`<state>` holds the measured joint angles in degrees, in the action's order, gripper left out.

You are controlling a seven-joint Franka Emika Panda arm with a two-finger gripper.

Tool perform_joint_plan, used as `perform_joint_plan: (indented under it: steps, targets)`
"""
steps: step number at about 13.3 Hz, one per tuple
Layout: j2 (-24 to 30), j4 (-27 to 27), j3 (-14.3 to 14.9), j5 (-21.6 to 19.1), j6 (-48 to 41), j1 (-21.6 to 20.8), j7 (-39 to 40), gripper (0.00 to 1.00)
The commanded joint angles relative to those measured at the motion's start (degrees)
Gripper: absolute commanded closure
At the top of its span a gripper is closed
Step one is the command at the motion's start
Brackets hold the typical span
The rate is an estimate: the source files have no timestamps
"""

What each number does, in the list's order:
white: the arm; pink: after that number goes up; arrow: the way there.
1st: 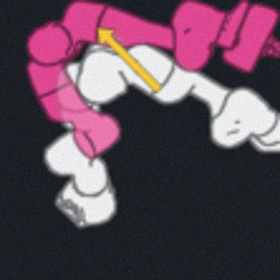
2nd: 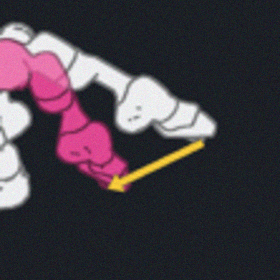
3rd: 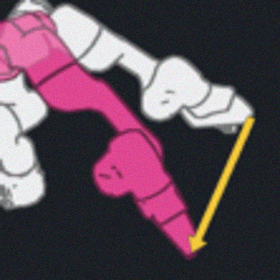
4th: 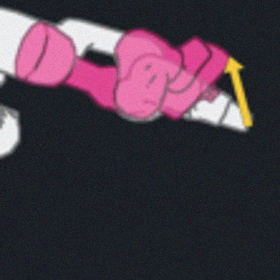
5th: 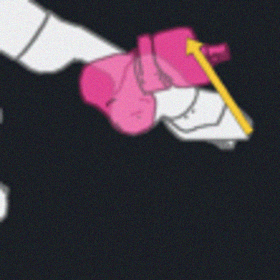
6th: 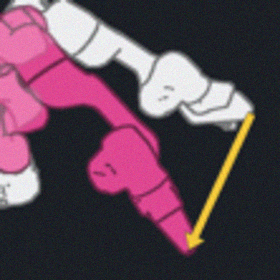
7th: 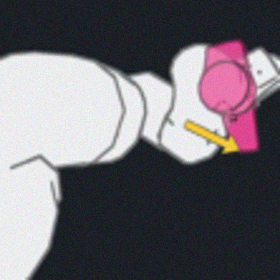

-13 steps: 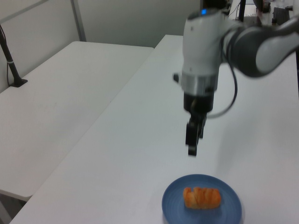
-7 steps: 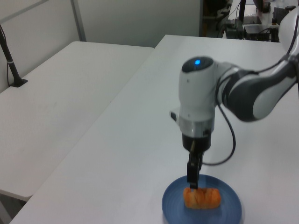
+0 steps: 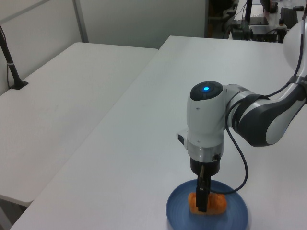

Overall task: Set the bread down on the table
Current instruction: 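Lower the gripper onto the bread roll and close it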

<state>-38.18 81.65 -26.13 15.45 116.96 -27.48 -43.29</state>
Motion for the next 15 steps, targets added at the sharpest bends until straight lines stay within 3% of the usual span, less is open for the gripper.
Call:
perform_joint_plan:
  steps: [1,2,3,4,6,9,12,13,15]
  targets:
    - [-1.2,0.8,-0.2,3.3,2.9,-1.0,-1.8,0.12]
    - [-1.7,0.9,-0.2,4.7,3.4,-1.4,-3.1,0.22]
    - [-2.0,0.9,-0.2,6.0,3.6,-1.6,-3.8,0.5]
    - [-2.0,0.9,-0.4,6.2,3.7,-1.7,-4.1,0.71]
    - [-2.0,0.9,-0.6,6.2,3.7,-1.6,-4.1,0.97]
    - [1.1,2.5,-1.6,6.1,3.8,0.0,-3.9,1.0]
    - [9.0,7.6,-3.8,5.4,4.0,4.3,-3.5,1.0]
    - [12.6,10.2,-5.6,4.5,5.4,6.6,-2.8,1.0]
    - [17.2,12.6,-6.0,1.3,6.1,8.9,-0.4,1.0]
